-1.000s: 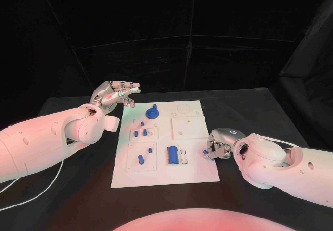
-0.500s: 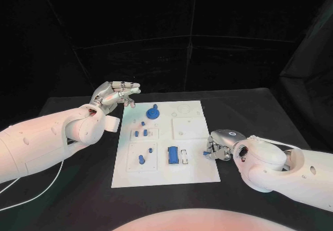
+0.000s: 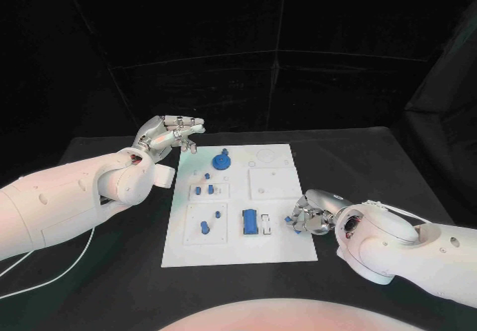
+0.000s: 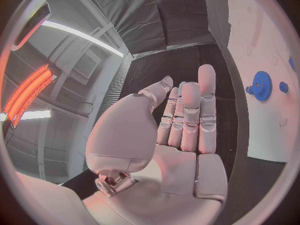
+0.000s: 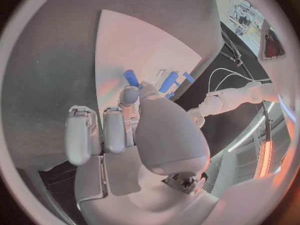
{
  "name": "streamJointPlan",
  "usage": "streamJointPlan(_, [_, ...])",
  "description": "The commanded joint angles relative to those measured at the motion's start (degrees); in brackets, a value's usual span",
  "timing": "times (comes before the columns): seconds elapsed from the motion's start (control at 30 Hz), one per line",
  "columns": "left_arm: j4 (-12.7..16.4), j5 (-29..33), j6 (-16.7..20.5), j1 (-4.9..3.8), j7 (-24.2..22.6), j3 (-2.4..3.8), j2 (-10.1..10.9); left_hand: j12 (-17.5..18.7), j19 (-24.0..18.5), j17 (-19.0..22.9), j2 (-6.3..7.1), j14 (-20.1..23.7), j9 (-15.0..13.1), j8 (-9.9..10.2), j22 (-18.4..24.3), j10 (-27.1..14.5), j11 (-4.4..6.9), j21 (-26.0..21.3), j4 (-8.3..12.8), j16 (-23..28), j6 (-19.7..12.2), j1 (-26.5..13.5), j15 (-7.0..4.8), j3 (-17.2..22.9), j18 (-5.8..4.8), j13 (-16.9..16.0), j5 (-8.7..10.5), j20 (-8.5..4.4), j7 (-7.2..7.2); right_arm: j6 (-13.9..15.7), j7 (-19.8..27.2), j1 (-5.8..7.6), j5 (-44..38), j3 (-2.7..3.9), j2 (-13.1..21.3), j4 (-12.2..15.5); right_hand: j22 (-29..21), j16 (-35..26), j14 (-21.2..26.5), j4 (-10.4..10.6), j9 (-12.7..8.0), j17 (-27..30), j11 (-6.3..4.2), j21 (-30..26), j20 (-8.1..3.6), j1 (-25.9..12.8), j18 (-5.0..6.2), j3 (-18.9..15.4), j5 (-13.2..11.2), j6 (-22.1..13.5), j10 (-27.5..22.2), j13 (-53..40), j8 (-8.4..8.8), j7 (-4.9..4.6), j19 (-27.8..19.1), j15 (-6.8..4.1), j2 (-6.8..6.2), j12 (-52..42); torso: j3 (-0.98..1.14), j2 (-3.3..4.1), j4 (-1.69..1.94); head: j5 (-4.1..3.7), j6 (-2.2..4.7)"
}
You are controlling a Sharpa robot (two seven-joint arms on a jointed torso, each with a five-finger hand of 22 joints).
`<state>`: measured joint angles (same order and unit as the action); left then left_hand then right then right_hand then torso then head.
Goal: Assemble the parts on the task board
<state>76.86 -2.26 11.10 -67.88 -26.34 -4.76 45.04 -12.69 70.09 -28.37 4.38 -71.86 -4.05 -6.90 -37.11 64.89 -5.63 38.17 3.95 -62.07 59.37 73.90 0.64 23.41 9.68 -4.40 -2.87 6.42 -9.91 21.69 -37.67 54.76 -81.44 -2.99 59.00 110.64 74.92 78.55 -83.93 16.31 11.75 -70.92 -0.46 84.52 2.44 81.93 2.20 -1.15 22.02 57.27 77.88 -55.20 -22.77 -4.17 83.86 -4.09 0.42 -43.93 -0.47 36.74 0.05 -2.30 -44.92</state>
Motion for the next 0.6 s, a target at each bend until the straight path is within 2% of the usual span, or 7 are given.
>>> streamJointPlan(0.03, [0.1,0.2,-0.4,-0.07,-0.3,0.05,0.0,-0.2,-0.1,0.1,-0.61,0.3,0.0,-0.3,0.1,-0.3,0.04,-0.3,0.0,0.2,-0.2,0.0,0.05,-0.4,0.8,-0.1,0.0,-0.02,-0.01,3.2,1.6,0.07,7.0,0.01,-0.7,-0.2,7.9,0.4,-2.8,0.2,-0.3,-0.2,0.17,0.3,0.03,-2.3,-0.17,-0.7,3.0,0.3,0.3,-0.3,0.34,-0.17,0.7,0.07,-1.1,-0.4,0.01,0.08,-0.06,0.09,-0.02])
streamJointPlan(0.1, [0.1,0.2,-0.4,-0.07,-0.3,0.05,0.0,-0.2,-0.1,0.1,-0.61,0.3,0.0,-0.3,0.1,-0.3,0.04,-0.3,0.0,0.2,-0.2,0.0,0.05,-0.4,0.8,-0.1,0.0,-0.02,-0.01,3.0,1.8,0.07,7.6,0.01,-1.2,-0.4,7.9,0.5,-2.8,0.1,-0.2,-0.3,0.14,0.3,0.03,-3.0,-0.18,-0.9,4.1,0.6,0.4,-0.5,0.4,-0.12,0.7,0.04,-1.33,-0.6,0.02,0.06,-0.01,0.09,-0.06])
streamJointPlan(0.3, [0.1,0.2,-0.5,-0.07,-0.3,0.05,-0.1,-0.2,-0.1,0.1,-0.61,0.3,0.0,-0.3,0.1,-0.3,0.04,-0.3,0.0,0.2,-0.2,0.0,0.05,-0.4,0.8,-0.1,0.0,-0.02,-0.01,2.9,1.8,0.08,8.7,0.01,-2.8,-1.2,8.1,0.6,-2.9,0.1,-0.1,-0.5,0.08,0.4,0.01,-3.7,-0.22,-1.2,4.5,0.9,0.5,-0.8,0.36,-0.03,0.9,0.01,-1.5,-0.9,0.06,0.08,0.02,0.2,-0.18])
streamJointPlan(0.6, [0.1,0.2,-0.5,-0.07,-0.3,0.04,-0.1,-0.2,-0.1,0.1,-0.61,0.3,0.0,-0.3,0.1,-0.3,0.04,-0.3,0.0,0.2,-0.2,0.0,0.05,-0.4,0.8,-0.1,0.0,-0.02,-0.01,6.1,1.5,0.08,8.1,0.02,-5.0,-2.7,8.3,0.9,-2.9,0.1,0.0,-0.9,-0.04,0.6,-0.05,-4.2,-0.28,-1.4,4.8,1.4,0.8,-1.1,0.27,0.14,1.1,-0.08,-1.58,-1.3,0.05,0.08,-0.07,0.48,-0.04])
